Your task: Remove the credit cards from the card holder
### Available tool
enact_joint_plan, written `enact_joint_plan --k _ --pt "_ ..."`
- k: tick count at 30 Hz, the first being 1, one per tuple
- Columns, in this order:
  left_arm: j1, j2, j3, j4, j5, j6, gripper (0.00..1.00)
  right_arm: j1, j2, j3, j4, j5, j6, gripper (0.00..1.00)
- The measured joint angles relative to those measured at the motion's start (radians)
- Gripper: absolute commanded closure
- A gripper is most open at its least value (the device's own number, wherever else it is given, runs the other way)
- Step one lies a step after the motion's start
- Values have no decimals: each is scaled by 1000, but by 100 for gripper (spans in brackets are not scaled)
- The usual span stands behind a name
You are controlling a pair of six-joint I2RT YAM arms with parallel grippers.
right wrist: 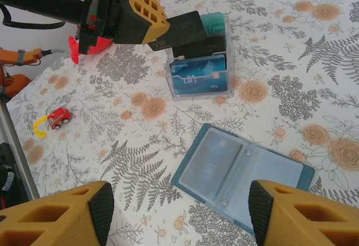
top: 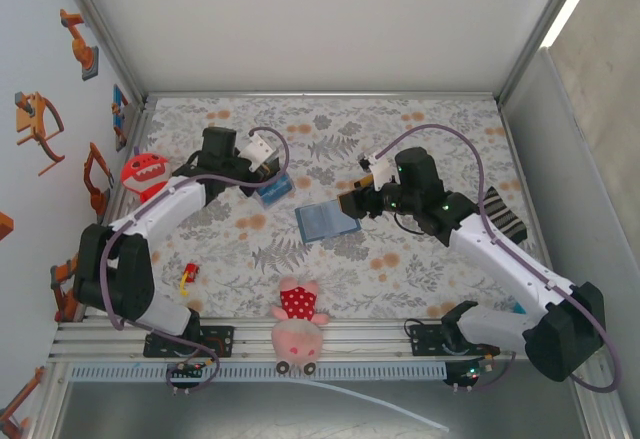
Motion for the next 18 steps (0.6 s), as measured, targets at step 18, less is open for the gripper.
enact_joint_plan --k 18 --pt "47 172 57 37 38 27 100 0 35 12 -6 10 15 35"
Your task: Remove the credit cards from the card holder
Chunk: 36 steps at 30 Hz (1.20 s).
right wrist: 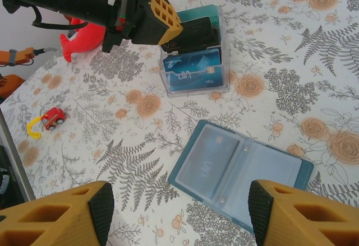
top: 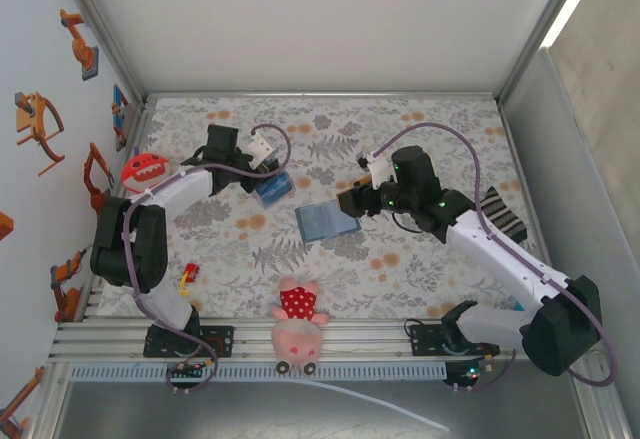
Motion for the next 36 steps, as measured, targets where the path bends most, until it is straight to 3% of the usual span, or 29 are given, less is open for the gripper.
enact_joint_plan --k 16,23,27,36 --pt "8 48 49 -13 32 14 98 0 10 0 0 0 7 35" --pt "8 54 55 -37 34 16 92 0 12 0 0 0 15 35" --pt "8 54 54 -47 31 16 80 0 12 0 0 0 18 35" --pt "10 54 55 -53 21 14 78 0 12 0 0 0 18 36"
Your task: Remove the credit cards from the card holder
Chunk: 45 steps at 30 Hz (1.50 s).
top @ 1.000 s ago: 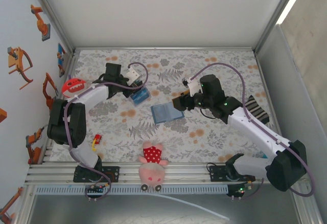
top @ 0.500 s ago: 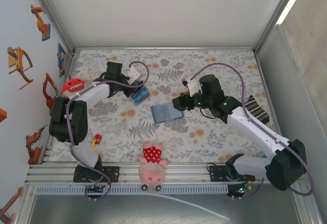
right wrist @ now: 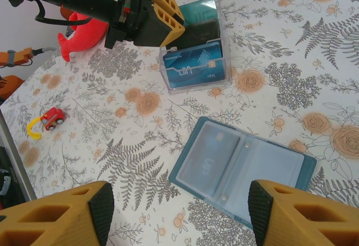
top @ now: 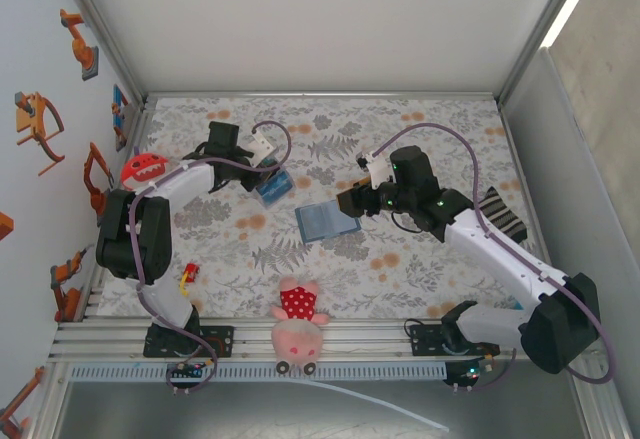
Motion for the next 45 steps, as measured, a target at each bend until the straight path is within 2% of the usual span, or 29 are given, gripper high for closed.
enact_joint_plan --k 5,7,9,11,13,15,17,22,23,34,41,45 --pt "0 -16 -4 1 3 -19 75 0 0 0 0 5 4 39" --pt "0 -53 -22 5 6 -38 69 0 0 0 0 15 4 39" --pt "-2 -109 -49 19 10 -63 67 6 1 0 -1 35 6 40" --pt "-6 -174 -82 46 13 -94 49 17 6 0 -5 62 10 41" --pt "-12 -238 -120 76 12 -133 47 30 21 2 -21 94 15 41" --pt "-20 -311 -166 109 11 -176 33 45 47 9 -44 132 19 42" --pt "-31 -372 -206 131 1 -217 32 63 77 20 -61 170 23 42" --pt "-66 -521 -295 169 -66 -322 1 130 167 78 -124 277 24 42" --pt "-72 -552 -316 176 -86 -341 3 146 190 94 -133 298 24 42" --pt "-90 -866 -531 234 -356 -584 3 245 425 221 -190 409 26 43" --pt "-90 -951 -587 230 -558 -734 3 279 565 313 -228 428 27 45" --pt "-89 -968 -615 225 -613 -783 3 294 618 344 -239 430 27 45"
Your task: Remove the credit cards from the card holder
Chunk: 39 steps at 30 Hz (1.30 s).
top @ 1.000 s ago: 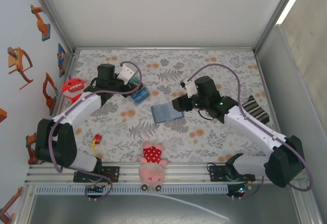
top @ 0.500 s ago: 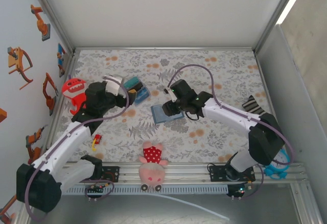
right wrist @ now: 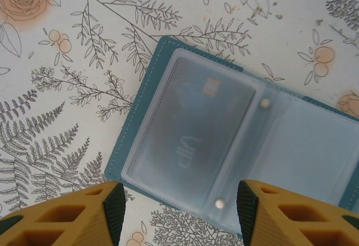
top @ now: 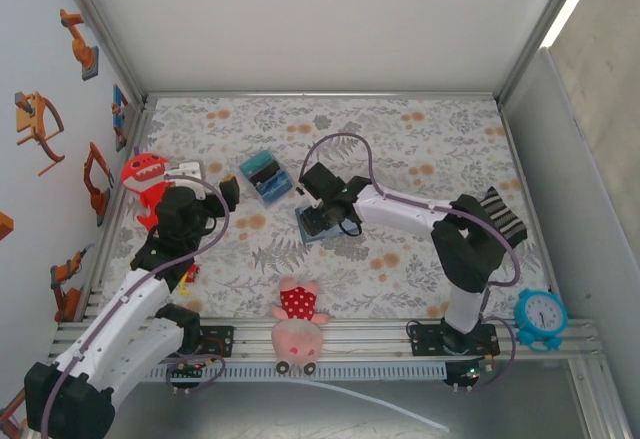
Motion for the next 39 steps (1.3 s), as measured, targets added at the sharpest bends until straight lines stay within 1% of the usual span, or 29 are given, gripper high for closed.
enact_joint_plan --k 8,15,25,39 --pt "1 -4 -23 0 -44 -65 3 22 96 54 -20 -4 3 44" --pt "2 -2 -23 0 -57 -80 3 23 150 81 -38 5 4 43" --pt "6 25 -23 -9 -63 -94 3 23 162 89 -50 49 15 43" --pt "7 37 -23 -25 -63 -94 3 28 165 89 -48 29 31 40"
